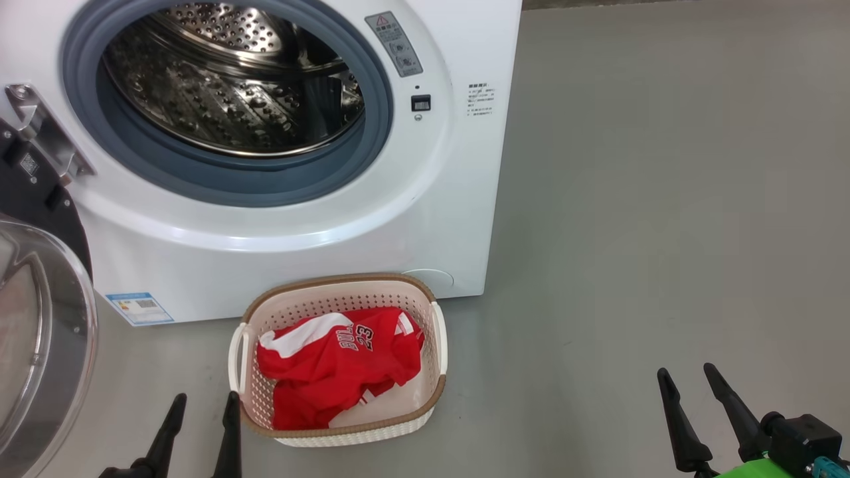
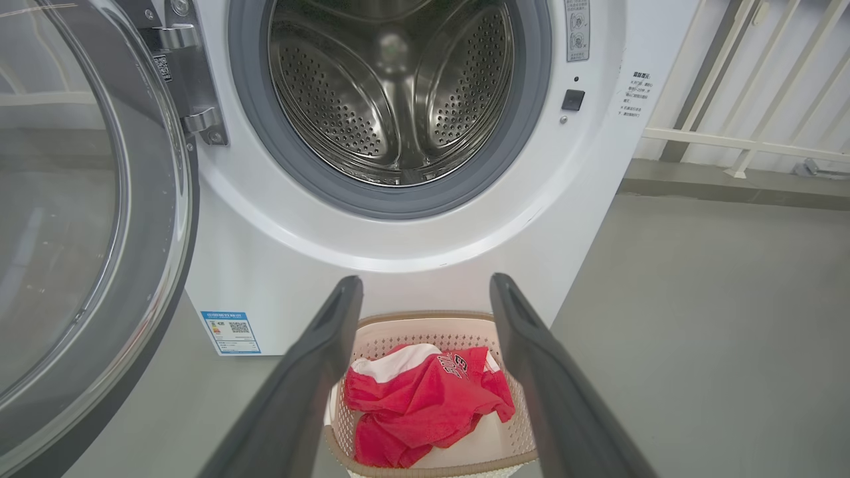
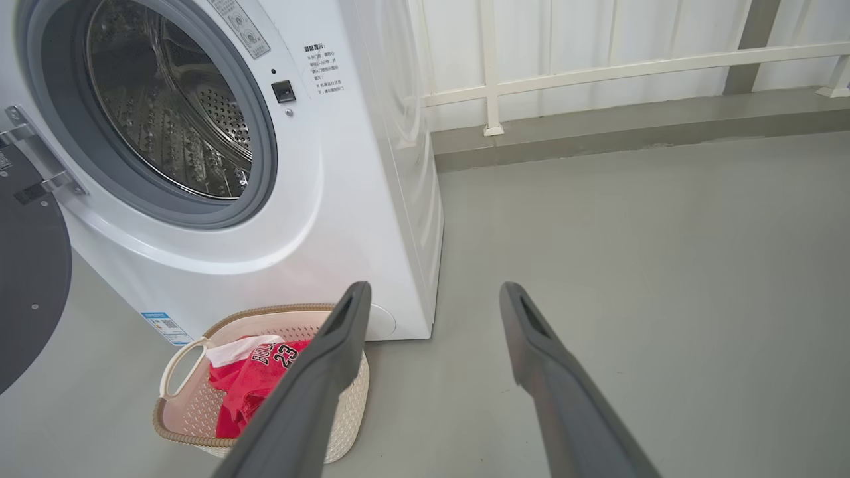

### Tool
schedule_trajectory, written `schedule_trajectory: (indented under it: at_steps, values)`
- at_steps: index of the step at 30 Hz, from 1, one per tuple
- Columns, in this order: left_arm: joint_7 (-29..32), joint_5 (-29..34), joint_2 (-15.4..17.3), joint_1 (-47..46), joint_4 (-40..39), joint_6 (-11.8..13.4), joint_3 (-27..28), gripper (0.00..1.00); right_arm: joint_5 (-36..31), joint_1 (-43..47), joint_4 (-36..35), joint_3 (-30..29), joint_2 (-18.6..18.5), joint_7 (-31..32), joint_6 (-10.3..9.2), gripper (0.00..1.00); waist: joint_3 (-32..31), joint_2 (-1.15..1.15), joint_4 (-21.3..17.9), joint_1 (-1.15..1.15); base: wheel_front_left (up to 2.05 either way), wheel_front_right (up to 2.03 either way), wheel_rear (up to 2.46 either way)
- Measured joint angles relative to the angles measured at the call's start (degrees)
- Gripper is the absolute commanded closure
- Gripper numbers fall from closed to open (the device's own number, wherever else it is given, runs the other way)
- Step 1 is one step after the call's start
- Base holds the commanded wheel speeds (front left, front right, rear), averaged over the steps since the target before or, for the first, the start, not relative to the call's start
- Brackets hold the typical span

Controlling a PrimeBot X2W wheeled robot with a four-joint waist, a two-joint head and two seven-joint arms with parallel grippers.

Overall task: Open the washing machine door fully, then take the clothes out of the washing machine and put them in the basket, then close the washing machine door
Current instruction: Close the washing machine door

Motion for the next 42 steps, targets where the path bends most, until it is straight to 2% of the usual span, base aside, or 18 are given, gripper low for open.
schedule_trajectory:
  at_steps: [14, 20, 29, 35, 42]
  values:
    - [0.0, 0.0, 0.0, 0.0, 0.2, 0.0, -0.1, 0.0, 0.0, 0.0, 0.0, 0.0, 0.1, 0.0, 0.0, 0.0, 0.0, 0.0, 0.1, 0.0, -0.01, 0.01, 0.0]
    - [0.0, -0.6, -0.1, -0.2, 1.2, 0.0, -0.1, 0.0, 0.0, -0.1, 0.4, 1.6, -0.2, 0.0, 0.0, 0.0, -0.1, 0.0, 2.0, 0.0, 0.0, 0.0, 0.0]
    - [0.0, -3.8, -0.3, 0.0, 3.1, 0.1, -0.1, 0.0, 0.1, -0.3, 1.1, 4.6, -0.4, 0.0, 0.0, 0.0, -0.6, 0.0, 7.6, 0.0, 0.0, 0.0, 0.0]
    - [0.0, -5.6, -0.4, 0.3, 3.2, 1.4, -0.7, 0.0, 0.8, -1.1, 1.7, 6.2, -0.6, 0.0, 0.0, 0.0, -1.1, 0.0, 12.5, 0.0, 0.0, 0.0, 0.0]
    - [0.0, -5.6, -0.4, 2.7, 3.1, 1.7, -0.8, 0.0, 1.3, -1.3, 2.4, 8.1, -1.2, 0.0, 0.0, 0.0, -1.9, 0.0, 18.3, 0.0, 0.0, 0.0, 0.0]
